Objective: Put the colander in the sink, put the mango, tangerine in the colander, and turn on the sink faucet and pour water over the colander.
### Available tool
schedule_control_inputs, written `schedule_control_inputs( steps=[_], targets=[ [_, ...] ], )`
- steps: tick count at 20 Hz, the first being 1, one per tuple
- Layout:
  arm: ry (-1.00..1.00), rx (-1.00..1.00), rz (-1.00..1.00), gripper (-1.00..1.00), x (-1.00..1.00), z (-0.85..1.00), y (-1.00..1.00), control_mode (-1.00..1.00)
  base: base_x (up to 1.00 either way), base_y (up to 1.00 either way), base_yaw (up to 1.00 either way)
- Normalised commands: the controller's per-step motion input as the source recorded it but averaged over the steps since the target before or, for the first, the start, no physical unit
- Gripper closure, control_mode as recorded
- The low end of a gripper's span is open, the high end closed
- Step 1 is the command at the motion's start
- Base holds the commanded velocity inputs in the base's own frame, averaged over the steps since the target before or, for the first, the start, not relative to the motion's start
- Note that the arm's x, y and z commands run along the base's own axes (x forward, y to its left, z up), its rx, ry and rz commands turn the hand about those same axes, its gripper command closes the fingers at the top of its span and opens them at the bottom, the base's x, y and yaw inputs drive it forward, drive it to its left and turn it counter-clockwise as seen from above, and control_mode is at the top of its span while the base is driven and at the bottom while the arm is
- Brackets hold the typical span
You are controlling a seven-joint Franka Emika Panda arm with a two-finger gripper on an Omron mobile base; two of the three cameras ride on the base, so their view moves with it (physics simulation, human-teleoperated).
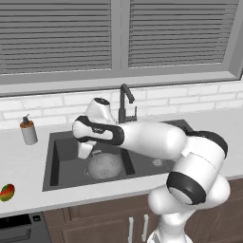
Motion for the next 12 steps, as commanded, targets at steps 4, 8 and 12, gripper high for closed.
schedule_control_inputs(
  steps=[4,8,12],
  targets=[
    [0.00,-0.19,0.55,-1.00,0.00,0.38,0.49,-1.00,0.00,0.00,0.00],
    [-0.03,-0.29,0.62,-1.00,-0.04,0.09,0.34,-1.00,0.00,0.00,0.00],
    [-0.11,-0.27,0.64,-1.00,-0.18,0.00,0.25,-1.00,0.00,0.00,0.00]
  ],
)
